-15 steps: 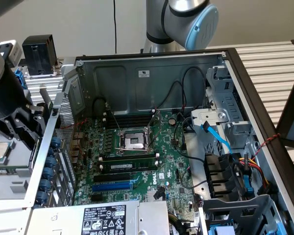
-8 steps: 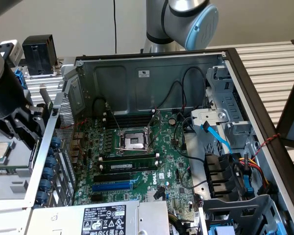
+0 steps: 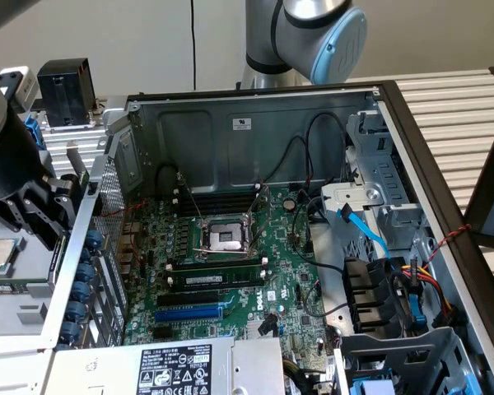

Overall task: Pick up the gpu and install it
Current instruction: 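Pick up the gpu and move the gpu toward the slot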

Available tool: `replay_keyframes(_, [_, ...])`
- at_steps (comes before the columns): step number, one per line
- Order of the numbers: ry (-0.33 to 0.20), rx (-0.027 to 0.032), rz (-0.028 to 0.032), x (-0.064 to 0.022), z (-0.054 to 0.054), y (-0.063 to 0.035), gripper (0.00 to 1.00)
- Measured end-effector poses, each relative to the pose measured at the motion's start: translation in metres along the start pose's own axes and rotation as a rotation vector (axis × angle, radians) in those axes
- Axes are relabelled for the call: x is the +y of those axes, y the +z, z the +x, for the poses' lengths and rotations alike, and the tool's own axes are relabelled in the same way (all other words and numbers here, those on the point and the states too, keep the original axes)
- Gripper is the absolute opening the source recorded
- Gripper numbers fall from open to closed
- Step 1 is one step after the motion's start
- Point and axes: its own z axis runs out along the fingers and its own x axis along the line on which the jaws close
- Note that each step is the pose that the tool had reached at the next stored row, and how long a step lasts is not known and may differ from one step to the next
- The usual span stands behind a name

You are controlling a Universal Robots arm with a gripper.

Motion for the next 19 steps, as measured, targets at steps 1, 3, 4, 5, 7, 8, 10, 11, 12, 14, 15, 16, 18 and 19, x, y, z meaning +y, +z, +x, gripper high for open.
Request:
replay_keyframes(1, [0.0,0.0001,0.0002,0.0009,0.0004,0.0002,0.51])
replay_keyframes(3, [0.0,0.0001,0.0001,0.0026,0.0012,0.001,0.49])
replay_keyframes(4, [0.0,-0.0001,0.0005,0.0032,0.0017,0.002,0.49])
replay_keyframes(5, [-0.001,-0.0011,0.003,0.0044,0.0025,0.003,0.41])
replay_keyframes(7, [-0.005,-0.0086,0.0159,0.0057,0.0036,0.0039,0.41])
replay_keyframes(8, [-0.009,-0.0159,0.0256,0.0061,0.004,0.004,0.41])
replay_keyframes(10, [-0.016,-0.0328,0.0403,0.0063,0.0044,0.0041,0.41])
replay_keyframes(11, [-0.019,-0.039,0.0396,0.0063,0.0045,0.0042,0.41])
replay_keyframes(12, [-0.022,-0.0412,0.0386,0.0063,0.0045,0.0044,0.41])
replay_keyframes(14, [-0.025,-0.0432,0.0379,0.0063,0.0048,0.0049,0.41])
replay_keyframes(15, [-0.026,-0.0435,0.0376,0.0062,0.0049,0.0052,0.41])
replay_keyframes(16, [-0.027,-0.0448,0.0373,0.0061,0.0049,0.0055,0.41])
replay_keyframes(18, [-0.029,-0.0475,0.0364,0.006,0.005,0.006,0.41])
replay_keyframes(19, [-0.029,-0.0475,0.0364,0.006,0.005,0.0061,0.41])
